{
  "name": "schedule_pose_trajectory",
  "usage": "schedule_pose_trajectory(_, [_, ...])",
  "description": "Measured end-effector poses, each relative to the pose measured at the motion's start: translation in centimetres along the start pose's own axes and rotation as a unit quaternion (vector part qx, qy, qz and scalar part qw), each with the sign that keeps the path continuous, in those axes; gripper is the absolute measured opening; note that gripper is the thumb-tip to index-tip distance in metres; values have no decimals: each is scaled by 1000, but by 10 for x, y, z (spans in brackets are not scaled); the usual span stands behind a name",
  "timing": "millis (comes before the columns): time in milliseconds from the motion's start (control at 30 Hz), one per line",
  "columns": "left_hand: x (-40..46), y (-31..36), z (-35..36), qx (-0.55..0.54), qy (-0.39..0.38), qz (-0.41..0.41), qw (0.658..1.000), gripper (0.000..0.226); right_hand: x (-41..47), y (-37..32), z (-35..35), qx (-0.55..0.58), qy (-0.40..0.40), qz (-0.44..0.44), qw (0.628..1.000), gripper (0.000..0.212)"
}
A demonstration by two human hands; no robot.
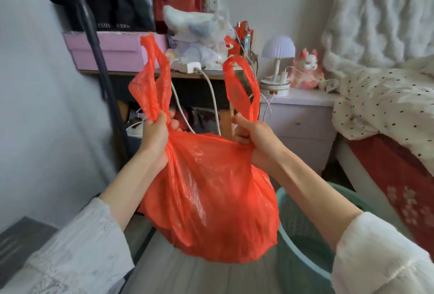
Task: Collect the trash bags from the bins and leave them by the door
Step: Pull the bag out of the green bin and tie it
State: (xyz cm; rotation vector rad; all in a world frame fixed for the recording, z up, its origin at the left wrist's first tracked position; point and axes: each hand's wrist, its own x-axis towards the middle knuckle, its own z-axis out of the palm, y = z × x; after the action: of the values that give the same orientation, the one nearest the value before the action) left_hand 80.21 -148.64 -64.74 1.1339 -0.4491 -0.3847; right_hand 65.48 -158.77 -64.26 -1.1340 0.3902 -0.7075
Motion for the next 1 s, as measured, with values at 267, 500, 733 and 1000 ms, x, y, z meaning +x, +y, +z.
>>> schedule_pose_trajectory(267, [-23, -37, -55, 69, 39, -68, 995, 27, -3, 61, 15, 61, 15, 101, 993, 38])
schedule_pose_trajectory(500, [-59, -142, -116, 164, 19, -184, 969, 15, -28, 164, -26, 24, 49, 220, 974, 35])
schedule_pose_trajectory(733, [-91, -204, -134, 62, 37, -259, 963, 23, -51, 216, -71, -82, 140, 225, 961, 37])
schedule_pose_trajectory(1000, [-85, -216, -137, -112, 77, -319, 938, 21, -46, 228, -70, -142, 142, 265, 943, 19])
